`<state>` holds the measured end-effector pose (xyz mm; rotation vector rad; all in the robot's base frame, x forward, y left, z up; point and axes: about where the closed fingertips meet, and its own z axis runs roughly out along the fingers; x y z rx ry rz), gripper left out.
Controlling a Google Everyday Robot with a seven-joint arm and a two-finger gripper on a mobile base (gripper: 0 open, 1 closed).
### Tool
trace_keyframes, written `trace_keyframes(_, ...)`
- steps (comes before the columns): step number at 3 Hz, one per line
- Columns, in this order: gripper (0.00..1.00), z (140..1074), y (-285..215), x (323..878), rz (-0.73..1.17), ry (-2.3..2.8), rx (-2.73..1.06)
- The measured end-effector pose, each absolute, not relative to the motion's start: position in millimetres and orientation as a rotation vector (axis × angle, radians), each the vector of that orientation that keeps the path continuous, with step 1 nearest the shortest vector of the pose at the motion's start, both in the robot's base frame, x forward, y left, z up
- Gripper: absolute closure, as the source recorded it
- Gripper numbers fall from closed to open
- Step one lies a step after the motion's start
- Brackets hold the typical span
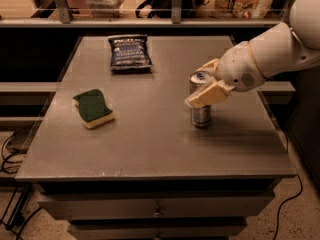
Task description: Knock redbull can over
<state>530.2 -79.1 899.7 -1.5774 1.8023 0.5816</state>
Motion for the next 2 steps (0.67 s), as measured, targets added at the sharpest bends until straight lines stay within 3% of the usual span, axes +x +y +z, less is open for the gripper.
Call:
trace_keyframes(1,0.88,898.8,-65.3,531.0,0.548,1.813,-1.604)
trace_keyframes(2,1.00,898.8,-65.3,531.0,0.536,1.816,-1.610)
